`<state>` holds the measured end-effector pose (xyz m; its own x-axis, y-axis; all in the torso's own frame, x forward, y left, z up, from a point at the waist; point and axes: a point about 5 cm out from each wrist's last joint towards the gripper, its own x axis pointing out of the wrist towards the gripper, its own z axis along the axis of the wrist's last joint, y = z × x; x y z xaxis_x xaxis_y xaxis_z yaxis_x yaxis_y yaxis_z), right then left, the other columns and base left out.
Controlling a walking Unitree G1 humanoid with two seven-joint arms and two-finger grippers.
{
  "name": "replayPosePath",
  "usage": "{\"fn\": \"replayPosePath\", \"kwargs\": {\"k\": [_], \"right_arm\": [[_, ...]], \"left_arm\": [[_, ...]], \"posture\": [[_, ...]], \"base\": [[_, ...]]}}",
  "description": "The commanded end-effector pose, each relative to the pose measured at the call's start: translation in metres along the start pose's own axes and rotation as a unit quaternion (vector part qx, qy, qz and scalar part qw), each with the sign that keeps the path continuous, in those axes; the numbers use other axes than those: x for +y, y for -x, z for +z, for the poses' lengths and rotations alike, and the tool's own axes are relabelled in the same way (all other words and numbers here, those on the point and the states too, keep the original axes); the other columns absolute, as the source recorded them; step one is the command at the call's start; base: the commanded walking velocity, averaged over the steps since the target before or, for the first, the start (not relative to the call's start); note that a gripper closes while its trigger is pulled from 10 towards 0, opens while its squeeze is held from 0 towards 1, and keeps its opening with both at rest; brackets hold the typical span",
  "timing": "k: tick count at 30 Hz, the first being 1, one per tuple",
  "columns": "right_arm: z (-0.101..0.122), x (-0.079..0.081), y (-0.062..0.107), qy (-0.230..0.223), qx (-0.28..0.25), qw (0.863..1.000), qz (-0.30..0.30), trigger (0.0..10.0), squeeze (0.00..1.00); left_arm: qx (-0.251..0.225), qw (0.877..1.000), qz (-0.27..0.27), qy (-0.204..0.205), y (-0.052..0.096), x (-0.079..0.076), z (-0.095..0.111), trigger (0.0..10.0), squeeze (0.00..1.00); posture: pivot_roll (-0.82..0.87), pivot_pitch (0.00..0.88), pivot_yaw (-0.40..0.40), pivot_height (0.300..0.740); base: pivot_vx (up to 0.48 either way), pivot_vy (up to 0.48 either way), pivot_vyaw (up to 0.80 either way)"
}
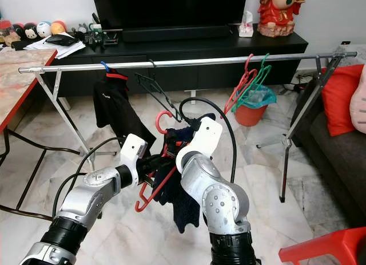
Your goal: Hang hanger
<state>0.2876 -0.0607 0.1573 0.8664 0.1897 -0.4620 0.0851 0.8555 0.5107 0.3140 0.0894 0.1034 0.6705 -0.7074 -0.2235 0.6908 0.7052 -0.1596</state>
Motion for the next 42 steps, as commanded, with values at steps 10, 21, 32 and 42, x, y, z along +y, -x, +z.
{"fn": "replayPosePath", "kwargs": {"k": [10,21,32,42], "right_arm": [[-0.0317,0.0471,0.0088,-0.079,0.062,0.993,0.069,10.0,1.00],[-0.0317,0.0471,0.0088,-0.079,0.062,0.993,0.069,10.0,1.00],[-0.0317,0.0471,0.0088,-0.079,0.062,0.993,0.069,10.0,1.00],[-0.0317,0.0471,0.0088,-0.079,0.062,0.993,0.069,10.0,1.00]], "left_arm": [[-0.023,1.000,-0.003,-0.011,-0.0026,0.0007,0.0122,10.0,0.00],[-0.023,1.000,-0.003,-0.011,-0.0026,0.0007,0.0122,10.0,0.00],[-0.023,1.000,-0.003,-0.011,-0.0026,0.0007,0.0122,10.0,0.00],[-0.023,1.000,-0.003,-0.011,-0.0026,0.0007,0.0122,10.0,0.00]], "posture": [[-0.06,0.000,0.020,0.740],[-0.06,0.000,0.020,0.740],[-0.06,0.000,0.020,0.740],[-0.06,0.000,0.020,0.740]], "base": [[0.000,0.000,0.00],[0.000,0.000,0.00],[0.000,0.000,0.00],[0.000,0.000,0.00]]}}
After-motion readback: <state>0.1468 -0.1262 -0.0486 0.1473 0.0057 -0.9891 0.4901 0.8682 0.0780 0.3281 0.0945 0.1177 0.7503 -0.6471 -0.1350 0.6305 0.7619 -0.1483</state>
